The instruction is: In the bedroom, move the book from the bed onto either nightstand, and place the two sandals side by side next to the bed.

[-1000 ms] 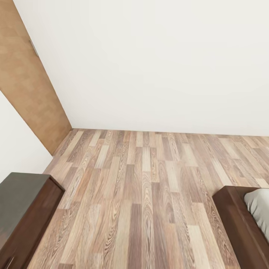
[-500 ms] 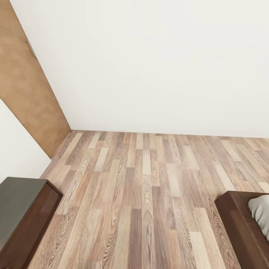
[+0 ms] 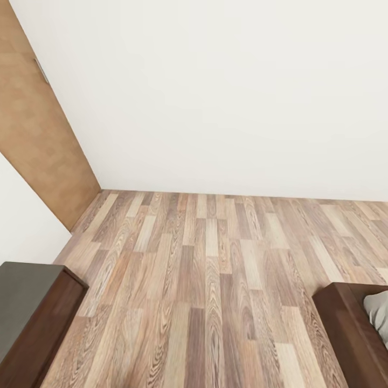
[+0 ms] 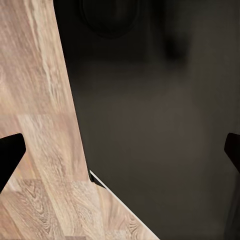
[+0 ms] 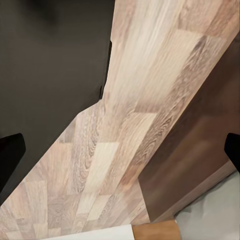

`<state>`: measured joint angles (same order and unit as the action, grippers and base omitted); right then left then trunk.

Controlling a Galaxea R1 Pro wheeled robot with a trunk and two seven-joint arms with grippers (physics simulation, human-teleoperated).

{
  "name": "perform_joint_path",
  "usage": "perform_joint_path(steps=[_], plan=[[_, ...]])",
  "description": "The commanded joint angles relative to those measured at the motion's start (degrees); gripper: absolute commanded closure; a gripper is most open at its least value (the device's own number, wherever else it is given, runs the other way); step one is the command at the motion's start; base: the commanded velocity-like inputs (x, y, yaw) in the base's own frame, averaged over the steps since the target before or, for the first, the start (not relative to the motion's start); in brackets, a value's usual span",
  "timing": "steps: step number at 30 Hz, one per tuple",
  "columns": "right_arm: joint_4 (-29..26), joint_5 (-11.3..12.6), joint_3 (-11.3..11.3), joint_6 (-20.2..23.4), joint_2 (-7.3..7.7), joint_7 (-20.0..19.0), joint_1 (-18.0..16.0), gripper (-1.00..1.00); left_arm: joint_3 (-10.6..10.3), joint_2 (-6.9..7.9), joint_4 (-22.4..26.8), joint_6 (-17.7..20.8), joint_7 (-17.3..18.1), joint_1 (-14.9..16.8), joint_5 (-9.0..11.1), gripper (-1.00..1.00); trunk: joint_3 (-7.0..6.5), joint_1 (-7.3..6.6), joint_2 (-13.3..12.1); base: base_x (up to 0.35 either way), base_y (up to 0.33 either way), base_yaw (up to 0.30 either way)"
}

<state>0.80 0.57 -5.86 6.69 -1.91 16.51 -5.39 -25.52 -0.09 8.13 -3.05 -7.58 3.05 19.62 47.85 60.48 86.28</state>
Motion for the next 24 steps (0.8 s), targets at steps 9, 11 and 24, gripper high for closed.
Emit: perform_joint_path(steps=[9, 11, 24], plan=[[0.08, 0.05, -0.47, 0.25, -0.02, 0.19, -0.05, -1.0, -0.5, 0.0, -0.04, -0.2, -0.24, 0.03, 0.51, -1.0, 0.03, 0.01, 0.01, 0.109, 0.0, 0.0], [0.08, 0.05, -0.47, 0.25, -0.02, 0.19, -0.05, -1.0, -0.5, 0.0, -0.04, -0.2, -0.24, 0.03, 0.51, -1.0, 0.03, 0.01, 0.01, 0.108, 0.0, 0.0], [0.08, 0.05, -0.47, 0.25, -0.02, 0.19, -0.05, -1.0, -0.5, 0.0, -0.04, -0.2, -0.24, 0.03, 0.5, -1.0, 0.03, 0.01, 0.01, 0.108, 0.0, 0.0]])
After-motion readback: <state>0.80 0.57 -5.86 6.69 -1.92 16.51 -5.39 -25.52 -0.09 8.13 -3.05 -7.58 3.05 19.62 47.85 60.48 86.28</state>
